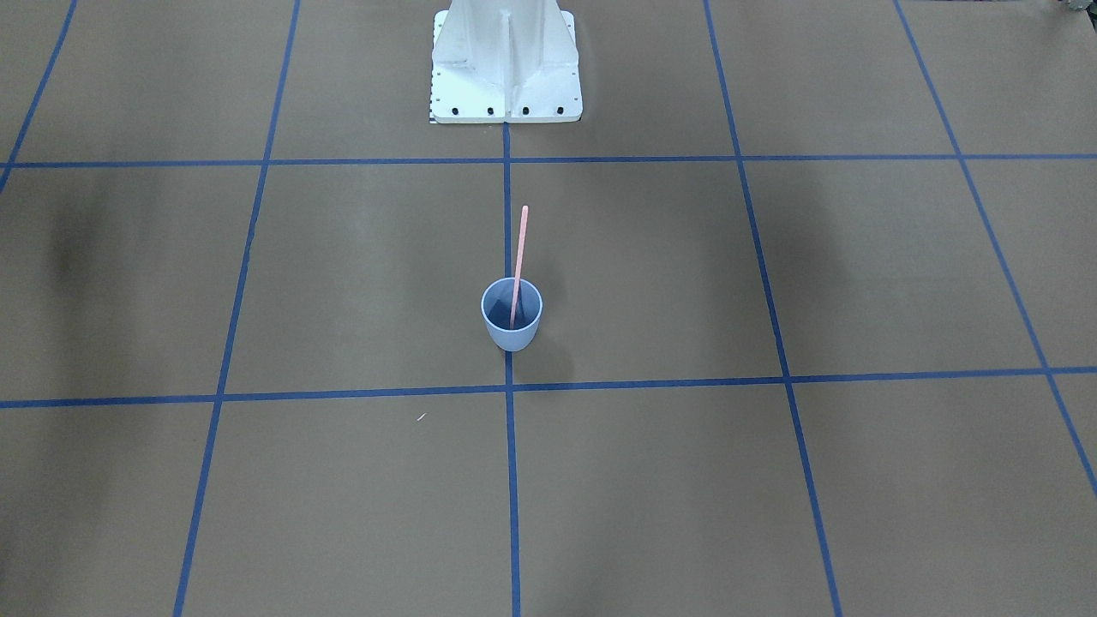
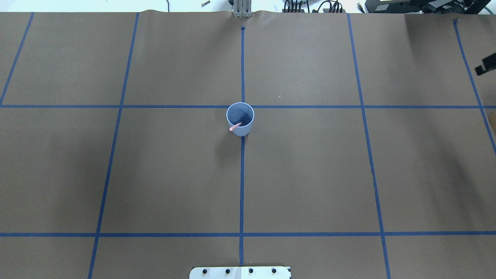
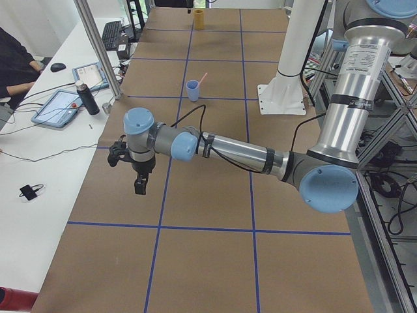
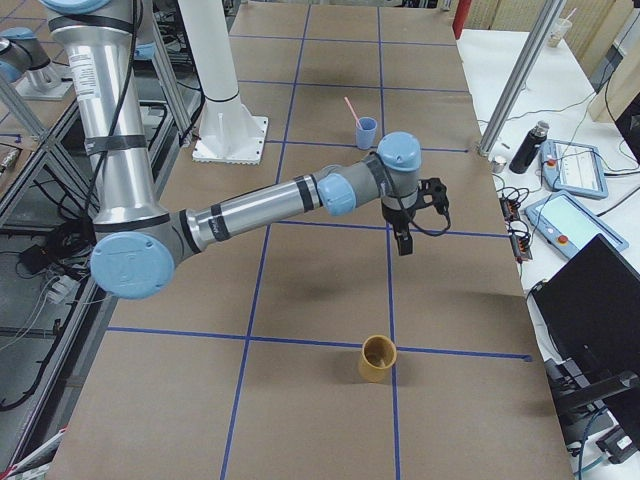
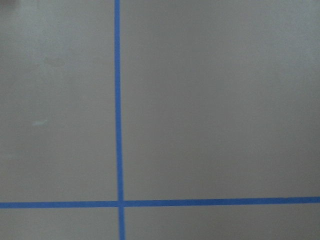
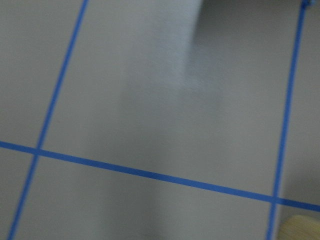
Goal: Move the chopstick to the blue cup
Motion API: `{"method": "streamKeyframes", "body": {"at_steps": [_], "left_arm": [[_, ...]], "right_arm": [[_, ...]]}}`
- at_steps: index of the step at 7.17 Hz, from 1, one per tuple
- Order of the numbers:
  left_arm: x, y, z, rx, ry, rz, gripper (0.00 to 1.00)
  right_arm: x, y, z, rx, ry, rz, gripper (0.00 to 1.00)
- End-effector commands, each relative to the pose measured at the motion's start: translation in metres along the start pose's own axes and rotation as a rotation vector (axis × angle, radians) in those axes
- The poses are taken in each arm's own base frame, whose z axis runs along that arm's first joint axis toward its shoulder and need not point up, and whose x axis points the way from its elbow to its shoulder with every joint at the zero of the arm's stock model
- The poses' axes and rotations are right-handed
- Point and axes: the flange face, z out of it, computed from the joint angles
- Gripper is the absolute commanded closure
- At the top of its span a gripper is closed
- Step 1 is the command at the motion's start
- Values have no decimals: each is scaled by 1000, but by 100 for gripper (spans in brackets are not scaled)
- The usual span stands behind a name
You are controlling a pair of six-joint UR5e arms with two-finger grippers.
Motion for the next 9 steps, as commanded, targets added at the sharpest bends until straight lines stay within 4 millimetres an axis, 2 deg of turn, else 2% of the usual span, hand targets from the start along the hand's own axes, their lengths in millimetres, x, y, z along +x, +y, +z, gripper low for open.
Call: {"method": "streamKeyframes", "body": {"at_steps": [1,2,4,5,6,9], "left_arm": [[-64,44,21,-53,-12,-28,1],[-75,56,26,-62,-14,-46,1],[-81,62,29,-74,-15,-62,2],[-81,62,29,-75,-15,-69,2],[-82,63,29,-75,-15,-73,2],[-81,64,34,-86,19,-83,1]], "right_arm": [[81,59,0,-30,56,75,0],[94,70,-4,-29,59,104,0],[111,86,-6,-34,-41,169,0],[112,86,-5,-51,-43,189,0],[110,77,-10,-79,-42,220,0],[113,78,-8,-86,-38,227,0]]}}
